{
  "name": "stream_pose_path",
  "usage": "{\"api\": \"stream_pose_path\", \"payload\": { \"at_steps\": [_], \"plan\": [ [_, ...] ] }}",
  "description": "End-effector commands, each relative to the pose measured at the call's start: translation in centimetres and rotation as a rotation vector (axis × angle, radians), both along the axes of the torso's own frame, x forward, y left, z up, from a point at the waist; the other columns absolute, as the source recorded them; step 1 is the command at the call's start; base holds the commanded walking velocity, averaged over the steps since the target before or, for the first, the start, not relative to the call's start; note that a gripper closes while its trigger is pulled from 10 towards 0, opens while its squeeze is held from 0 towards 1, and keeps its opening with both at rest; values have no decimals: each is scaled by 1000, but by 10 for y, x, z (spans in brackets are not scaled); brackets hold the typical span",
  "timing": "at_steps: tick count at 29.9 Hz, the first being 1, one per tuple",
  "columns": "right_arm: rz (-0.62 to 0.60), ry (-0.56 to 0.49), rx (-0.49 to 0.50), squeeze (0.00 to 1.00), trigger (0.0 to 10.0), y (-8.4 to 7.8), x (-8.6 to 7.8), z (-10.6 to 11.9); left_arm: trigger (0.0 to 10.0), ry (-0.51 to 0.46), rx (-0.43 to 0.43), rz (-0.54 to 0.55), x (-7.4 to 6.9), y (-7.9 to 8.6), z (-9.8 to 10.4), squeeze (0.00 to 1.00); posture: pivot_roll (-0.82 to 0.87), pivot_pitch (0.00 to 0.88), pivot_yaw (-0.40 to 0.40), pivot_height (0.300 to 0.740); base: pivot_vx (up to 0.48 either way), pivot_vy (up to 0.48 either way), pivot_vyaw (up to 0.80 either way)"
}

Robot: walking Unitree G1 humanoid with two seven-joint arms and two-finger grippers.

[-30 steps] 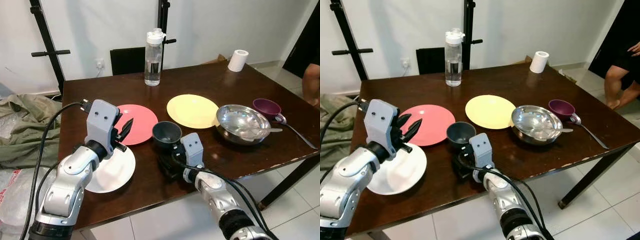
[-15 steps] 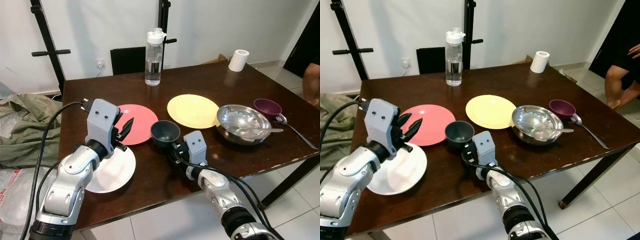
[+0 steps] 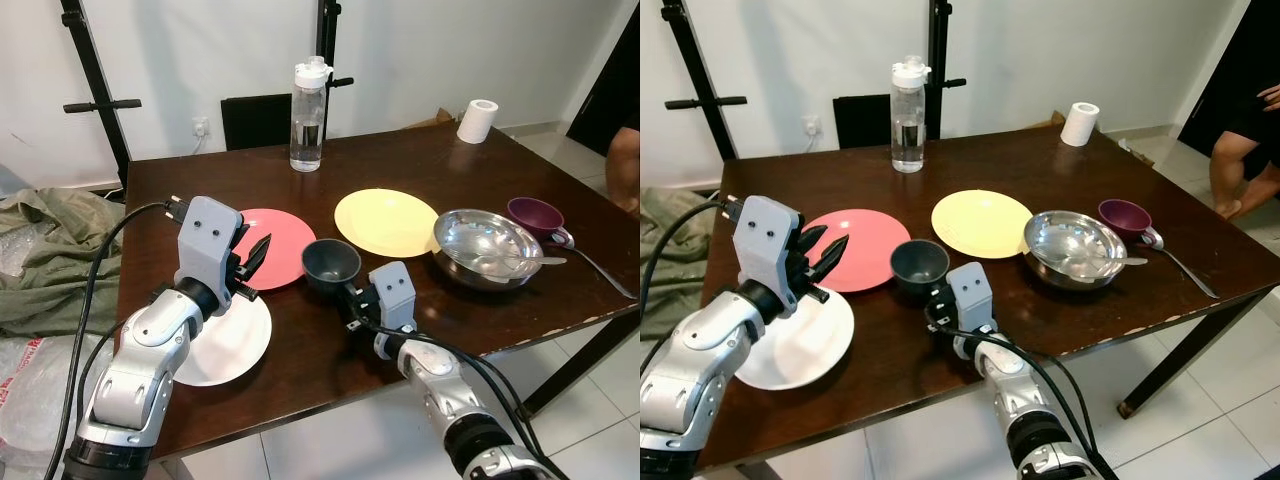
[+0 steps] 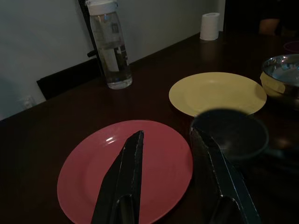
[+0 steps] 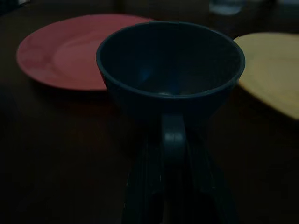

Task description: Setting the table

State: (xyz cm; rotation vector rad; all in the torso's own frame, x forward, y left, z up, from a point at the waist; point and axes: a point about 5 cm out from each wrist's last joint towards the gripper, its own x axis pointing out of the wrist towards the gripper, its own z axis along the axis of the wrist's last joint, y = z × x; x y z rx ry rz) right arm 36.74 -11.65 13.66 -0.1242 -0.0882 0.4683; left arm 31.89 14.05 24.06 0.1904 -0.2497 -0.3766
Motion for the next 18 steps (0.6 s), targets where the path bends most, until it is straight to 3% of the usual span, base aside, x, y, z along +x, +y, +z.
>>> {"api": "stream_pose_path", "payload": {
  "at_steps": [1,7,11,18],
  "plan": [
    [-8,-26,9,0,10000,-4,-2,1,10000,-1,6,-10,0,-3,-2,0,96,64,41,740,0,0,0],
    [21,-87,34,0,10000,-11,-13,13,10000,3,4,-17,1,-5,-3,0,81,64,45,740,0,0,0],
    [53,-82,8,0,10000,-8,-22,7,10000,2,2,-22,2,-7,-3,0,76,64,45,740,0,0,0],
    [21,-39,-54,0,10000,-9,-21,-7,10000,-2,-1,-22,2,-7,-3,0,83,59,43,740,0,0,0]
  ]
}}
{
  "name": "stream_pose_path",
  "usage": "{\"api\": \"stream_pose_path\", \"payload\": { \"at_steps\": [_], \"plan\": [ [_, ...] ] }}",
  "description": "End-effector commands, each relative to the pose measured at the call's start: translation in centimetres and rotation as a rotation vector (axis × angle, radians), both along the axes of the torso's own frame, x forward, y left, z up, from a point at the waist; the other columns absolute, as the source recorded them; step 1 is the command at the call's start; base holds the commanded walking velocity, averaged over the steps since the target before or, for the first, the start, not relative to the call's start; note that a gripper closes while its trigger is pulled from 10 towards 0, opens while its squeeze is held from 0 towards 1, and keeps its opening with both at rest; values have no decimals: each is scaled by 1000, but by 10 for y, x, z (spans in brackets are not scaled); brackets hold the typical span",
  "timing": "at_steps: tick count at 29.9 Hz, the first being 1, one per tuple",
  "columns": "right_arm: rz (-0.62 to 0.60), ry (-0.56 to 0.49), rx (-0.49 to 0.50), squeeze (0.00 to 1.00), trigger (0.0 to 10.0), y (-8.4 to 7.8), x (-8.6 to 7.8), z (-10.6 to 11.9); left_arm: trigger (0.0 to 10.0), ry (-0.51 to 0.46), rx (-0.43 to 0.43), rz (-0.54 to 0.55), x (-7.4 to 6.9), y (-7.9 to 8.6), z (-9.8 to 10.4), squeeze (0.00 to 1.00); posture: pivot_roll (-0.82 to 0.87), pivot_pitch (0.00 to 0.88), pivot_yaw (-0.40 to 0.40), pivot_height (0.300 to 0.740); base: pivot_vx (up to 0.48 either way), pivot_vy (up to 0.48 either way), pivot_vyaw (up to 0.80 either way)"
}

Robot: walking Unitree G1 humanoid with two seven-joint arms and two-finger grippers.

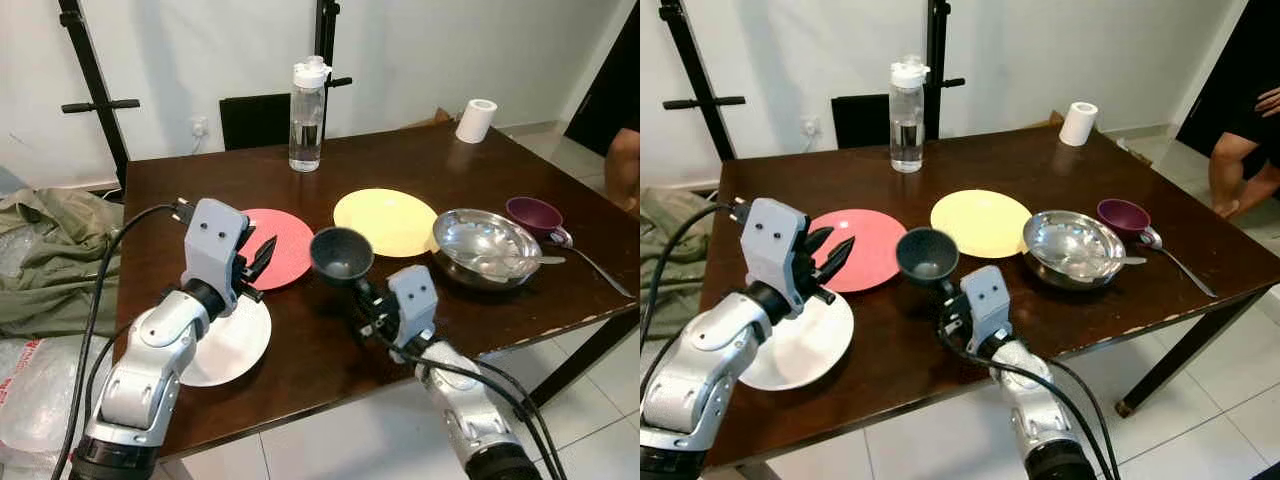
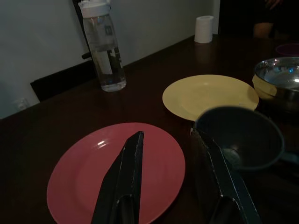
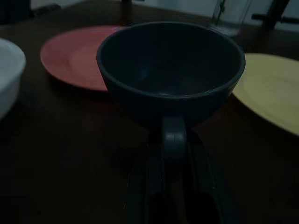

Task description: Setting the table

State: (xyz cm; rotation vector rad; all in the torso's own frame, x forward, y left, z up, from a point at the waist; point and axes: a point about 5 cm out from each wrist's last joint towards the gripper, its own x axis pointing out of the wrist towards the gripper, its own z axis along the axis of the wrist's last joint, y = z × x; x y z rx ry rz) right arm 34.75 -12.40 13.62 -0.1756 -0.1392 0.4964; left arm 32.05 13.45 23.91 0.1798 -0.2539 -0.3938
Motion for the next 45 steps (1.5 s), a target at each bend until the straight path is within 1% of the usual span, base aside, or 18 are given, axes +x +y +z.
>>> {"api": "stream_pose_path", "payload": {
  "at_steps": [1,5,6,7,17,18,19,20,28,29,31,32,33,34,37,40,41,45],
  "plan": [
    [-14,29,-16,0,10000,-2,-1,-8,10000,-2,8,-2,1,0,-1,0,84,58,43,740,0,0,0],
    [-19,45,-16,0,10000,-2,-2,-9,10000,-4,8,1,0,1,-1,0,85,57,44,740,0,0,0],
    [-24,48,-18,855,10000,-2,-1,-9,10000,-5,8,2,0,1,-1,0,85,57,44,740,0,0,0],
    [-27,51,-17,1000,10000,-3,-1,-9,10000,-5,8,3,0,2,-1,0,84,56,44,740,0,0,0],
    [-52,25,13,1000,10000,-9,-1,0,10000,-5,7,-1,0,0,-1,0,78,60,46,740,0,0,0],
    [-53,15,15,922,10000,-10,-2,2,10000,-5,7,-1,0,0,-1,0,79,60,46,740,0,0,0],
    [-54,9,16,922,10000,-10,-3,4,10000,-5,7,-1,0,0,-1,0,79,60,46,740,0,0,0],
    [-53,1,18,0,10000,-11,-4,6,10000,-4,7,-1,0,1,-1,0,79,61,45,740,0,0,0],
    [-59,-101,84,0,10000,-18,-28,32,10000,2,6,-4,0,0,-4,0,62,66,45,740,0,0,0],
    [-59,-101,84,0,10000,-18,-28,32,10000,2,6,-4,0,0,-4,0,62,66,45,740,0,0,0],
    [-75,-122,101,0,10000,-19,-31,37,10000,3,5,-6,1,-1,-4,0,51,69,48,740,0,0,0],
    [-147,-177,149,0,10000,-23,-36,47,10000,5,-2,-13,2,-5,-5,0,33,67,51,740,0,0,0],
    [-147,-177,149,0,10000,-23,-36,47,10000,5,-2,-13,2,-5,-5,0,33,67,51,740,0,0,0],
    [-219,-213,198,0,10000,-28,-38,53,10000,6,-8,-19,2,-8,-6,0,23,65,53,740,0,0,0],
    [-243,-225,209,0,10000,-29,-38,56,10000,7,-15,-22,2,-10,-7,0,18,64,57,740,0,0,0],
    [-343,-280,230,0,10000,-37,-38,71,10000,4,-42,-25,0,-17,-8,0,11,60,63,740,0,0,0],
    [-372,-303,215,0,10000,-41,-38,77,10000,-1,-44,-27,-2,-20,-9,0,8,59,62,740,0,0,0],
    [-383,-306,211,0,10000,-44,-37,80,10000,-7,-41,-27,-4,-23,-10,0,8,63,57,740,0,0,0]
  ]
}}
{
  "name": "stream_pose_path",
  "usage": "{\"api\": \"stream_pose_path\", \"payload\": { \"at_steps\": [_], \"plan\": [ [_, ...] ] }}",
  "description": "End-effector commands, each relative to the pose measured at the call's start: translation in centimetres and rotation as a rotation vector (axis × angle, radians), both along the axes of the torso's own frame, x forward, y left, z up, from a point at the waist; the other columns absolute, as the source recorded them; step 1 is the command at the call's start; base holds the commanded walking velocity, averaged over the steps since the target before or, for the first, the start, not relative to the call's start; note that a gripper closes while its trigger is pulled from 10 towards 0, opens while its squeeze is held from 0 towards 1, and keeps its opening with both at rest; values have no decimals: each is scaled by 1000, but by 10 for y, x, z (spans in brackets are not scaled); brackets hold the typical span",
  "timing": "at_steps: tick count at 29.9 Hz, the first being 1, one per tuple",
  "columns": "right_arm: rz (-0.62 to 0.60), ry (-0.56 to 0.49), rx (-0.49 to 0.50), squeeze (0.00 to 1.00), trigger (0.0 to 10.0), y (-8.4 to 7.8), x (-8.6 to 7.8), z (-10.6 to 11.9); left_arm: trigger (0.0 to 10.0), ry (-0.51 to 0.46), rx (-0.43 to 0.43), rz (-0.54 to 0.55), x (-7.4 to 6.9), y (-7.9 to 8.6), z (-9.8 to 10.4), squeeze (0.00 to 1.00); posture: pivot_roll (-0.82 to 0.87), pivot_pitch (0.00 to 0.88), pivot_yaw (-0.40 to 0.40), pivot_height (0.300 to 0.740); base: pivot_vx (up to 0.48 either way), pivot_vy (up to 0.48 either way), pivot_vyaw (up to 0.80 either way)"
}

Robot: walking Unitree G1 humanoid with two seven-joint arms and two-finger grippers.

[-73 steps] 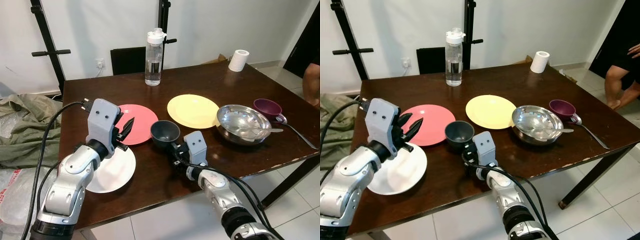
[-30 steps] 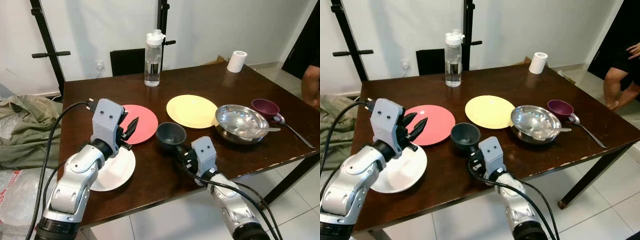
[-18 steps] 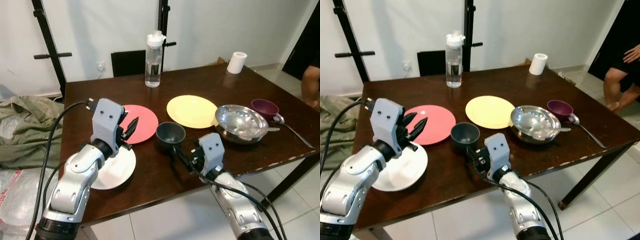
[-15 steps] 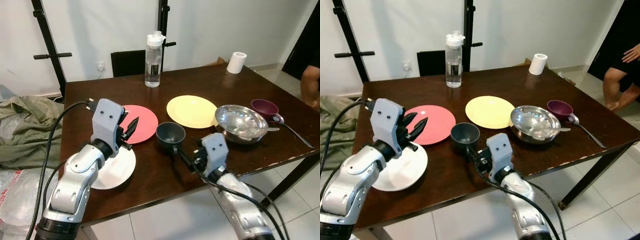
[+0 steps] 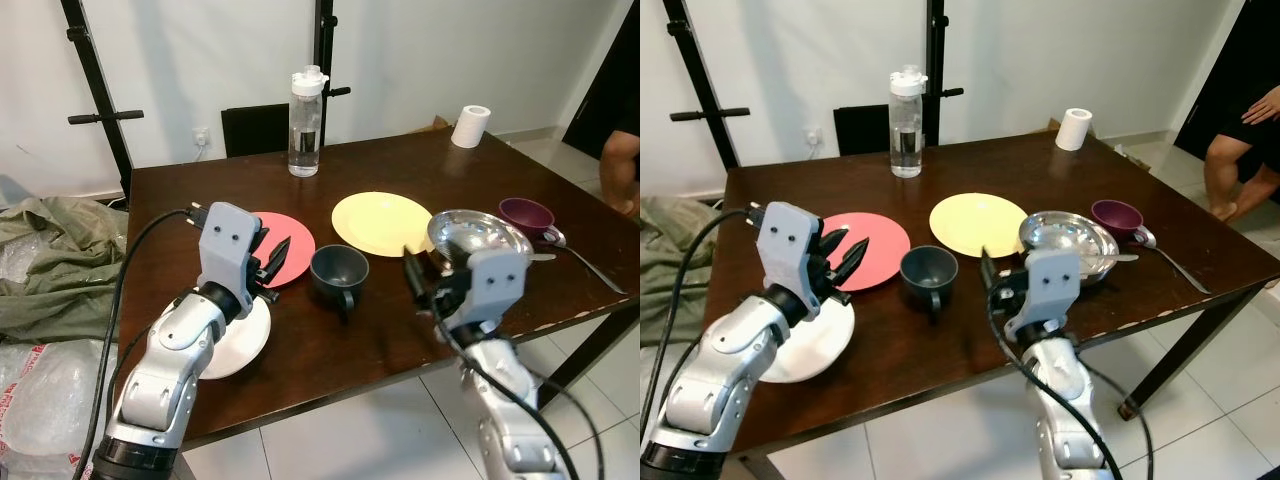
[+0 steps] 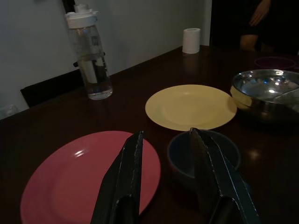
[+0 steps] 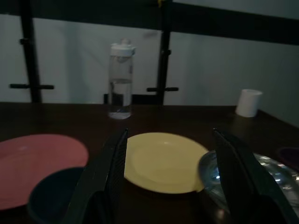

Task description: Setting the table

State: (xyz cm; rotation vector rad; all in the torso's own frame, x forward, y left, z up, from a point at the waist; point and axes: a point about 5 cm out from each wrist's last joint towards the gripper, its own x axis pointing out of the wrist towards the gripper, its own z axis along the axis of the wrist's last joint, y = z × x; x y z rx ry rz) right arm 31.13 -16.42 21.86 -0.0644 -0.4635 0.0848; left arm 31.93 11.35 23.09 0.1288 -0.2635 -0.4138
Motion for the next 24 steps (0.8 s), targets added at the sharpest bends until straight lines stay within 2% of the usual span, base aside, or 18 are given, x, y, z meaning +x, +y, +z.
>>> {"api": "stream_pose_path", "payload": {
  "at_steps": [1,8,14,18,21,24],
  "plan": [
    [-21,19,2,0,10000,-4,-2,-2,10000,-11,6,0,-3,-2,-2,0,7,63,55,740,0,0,0],
    [-49,-4,-5,0,10000,-7,-3,8,10000,-4,-13,6,-6,-8,-5,0,-1,72,41,740,0,0,0],
    [-72,-31,-3,0,10000,-11,-1,18,10000,-15,-8,21,-3,-6,-4,0,0,64,43,740,0,0,0],
    [-47,-35,10,0,10000,-5,-1,21,10000,-22,3,38,0,-2,-1,0,19,71,44,740,0,0,0],
    [16,-5,12,0,10000,8,-7,11,10000,-21,11,52,-2,3,-3,0,28,57,43,740,0,0,0],
    [36,15,25,0,10000,11,-11,5,10000,-14,5,60,-4,5,-4,0,30,55,41,740,0,0,0]
  ]
}}
